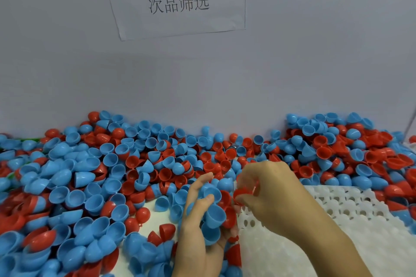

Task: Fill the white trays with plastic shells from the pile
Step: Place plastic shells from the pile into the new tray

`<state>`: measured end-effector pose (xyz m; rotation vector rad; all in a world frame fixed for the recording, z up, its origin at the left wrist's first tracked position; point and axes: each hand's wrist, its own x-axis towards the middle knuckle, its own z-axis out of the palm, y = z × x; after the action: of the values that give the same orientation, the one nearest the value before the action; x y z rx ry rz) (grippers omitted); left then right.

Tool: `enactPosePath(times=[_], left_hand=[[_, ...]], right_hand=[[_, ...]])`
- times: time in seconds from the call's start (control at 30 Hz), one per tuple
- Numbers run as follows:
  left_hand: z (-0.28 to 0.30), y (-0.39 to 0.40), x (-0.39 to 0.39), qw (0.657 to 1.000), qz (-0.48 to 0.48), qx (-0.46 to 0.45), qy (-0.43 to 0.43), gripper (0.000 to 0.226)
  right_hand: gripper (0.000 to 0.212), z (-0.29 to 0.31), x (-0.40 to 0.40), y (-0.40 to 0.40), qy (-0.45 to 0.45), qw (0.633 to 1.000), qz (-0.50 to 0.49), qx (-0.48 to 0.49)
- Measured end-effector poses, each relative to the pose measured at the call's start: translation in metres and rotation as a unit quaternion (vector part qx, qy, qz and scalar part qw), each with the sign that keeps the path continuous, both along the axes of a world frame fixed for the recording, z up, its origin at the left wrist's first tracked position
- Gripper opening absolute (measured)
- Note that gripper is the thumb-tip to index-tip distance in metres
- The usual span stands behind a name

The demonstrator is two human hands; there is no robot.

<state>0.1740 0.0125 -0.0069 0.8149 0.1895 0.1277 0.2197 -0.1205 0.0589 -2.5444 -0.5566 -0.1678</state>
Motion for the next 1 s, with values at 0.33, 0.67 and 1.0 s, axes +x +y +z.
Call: enactPosePath(times=[0.33, 0.67, 1.0], left_hand=[[-0.004, 0.004, 0.002, 1.0, 0.001, 0.009, -0.005, 0.037], [0.001, 0.008, -0.001, 0.996, 0.015, -0.09, -0.015, 0.038], [0.008, 0.004, -0.003, 0.995, 0.025, -0.093, 0.007, 0.036]], right_hand=[[0.027, 0.004, -0.002, 0.003, 0.012, 0.995, 0.098, -0.032], [0.024, 0.007, 0.002, -0.023, 0.077, 0.995, 0.07, 0.01], [0.012, 0.014, 0.031, -0.084, -0.059, 0.986, -0.144, 0.058]])
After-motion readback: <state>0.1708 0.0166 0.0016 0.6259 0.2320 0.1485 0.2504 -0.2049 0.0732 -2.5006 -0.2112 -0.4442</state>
